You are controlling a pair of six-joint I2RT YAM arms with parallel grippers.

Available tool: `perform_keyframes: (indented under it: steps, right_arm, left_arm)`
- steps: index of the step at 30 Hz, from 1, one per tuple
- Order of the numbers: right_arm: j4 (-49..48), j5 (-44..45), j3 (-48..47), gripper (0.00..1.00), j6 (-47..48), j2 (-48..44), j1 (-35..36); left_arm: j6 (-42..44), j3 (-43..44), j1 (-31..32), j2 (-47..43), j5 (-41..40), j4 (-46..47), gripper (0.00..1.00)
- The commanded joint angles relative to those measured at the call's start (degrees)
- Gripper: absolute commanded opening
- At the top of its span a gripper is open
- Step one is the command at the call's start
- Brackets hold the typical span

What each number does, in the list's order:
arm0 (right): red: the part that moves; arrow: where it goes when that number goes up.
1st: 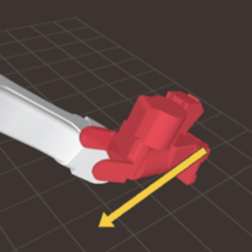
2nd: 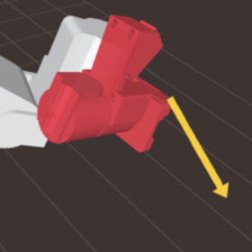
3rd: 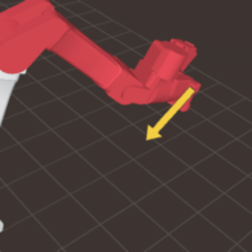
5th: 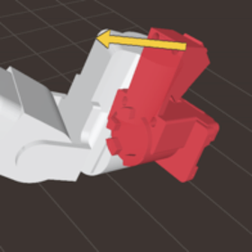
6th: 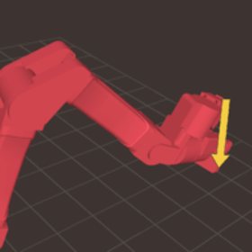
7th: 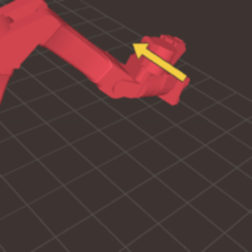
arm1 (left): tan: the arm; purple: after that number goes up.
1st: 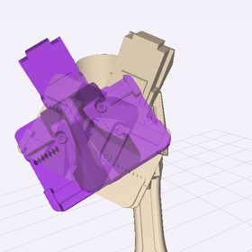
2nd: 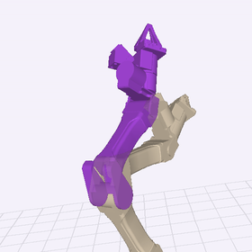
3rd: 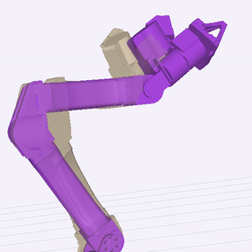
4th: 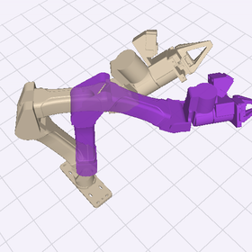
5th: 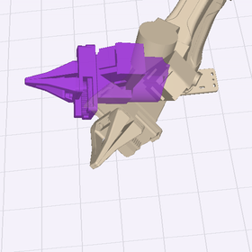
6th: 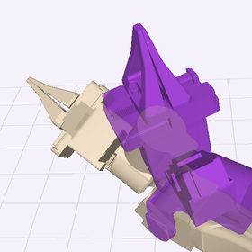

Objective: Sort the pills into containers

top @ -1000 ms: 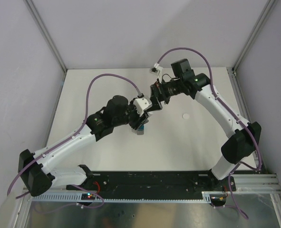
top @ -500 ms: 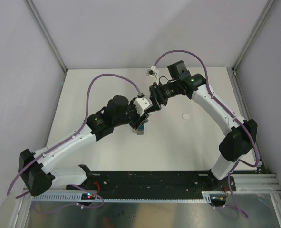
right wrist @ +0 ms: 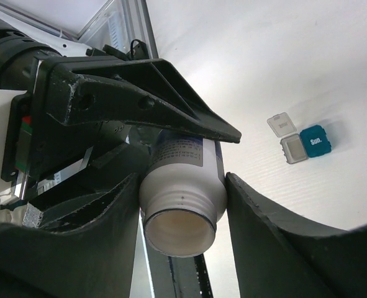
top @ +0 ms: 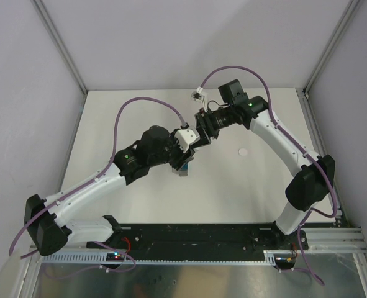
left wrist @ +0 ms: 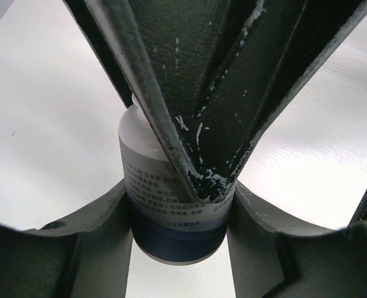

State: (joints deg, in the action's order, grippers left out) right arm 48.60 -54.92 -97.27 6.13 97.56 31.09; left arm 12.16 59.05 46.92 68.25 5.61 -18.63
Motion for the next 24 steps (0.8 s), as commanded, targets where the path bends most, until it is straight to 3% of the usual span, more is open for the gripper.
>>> perform_keyframes:
  steps: [1,6,24]
  right_arm:
    - [2.4,-2.4,-2.7,0.00,0.1,-1.3,-0.3]
    - [2.4,-4.6,-3.9,0.00,-0.9,-2.5,-1.4]
    - [-0.3,-13.1,-4.9,0.00,-4.4,-4.0,-6.2]
  left_arm:
    - [2.2,3.3,0.0,-0.7,-2.9,4.2,0.19]
    - [4.5,3.5,0.0,-2.0,-2.0,4.2,0.39]
    - [2.2,4.7,-0.4,-4.5,2.1,8.4,0.81]
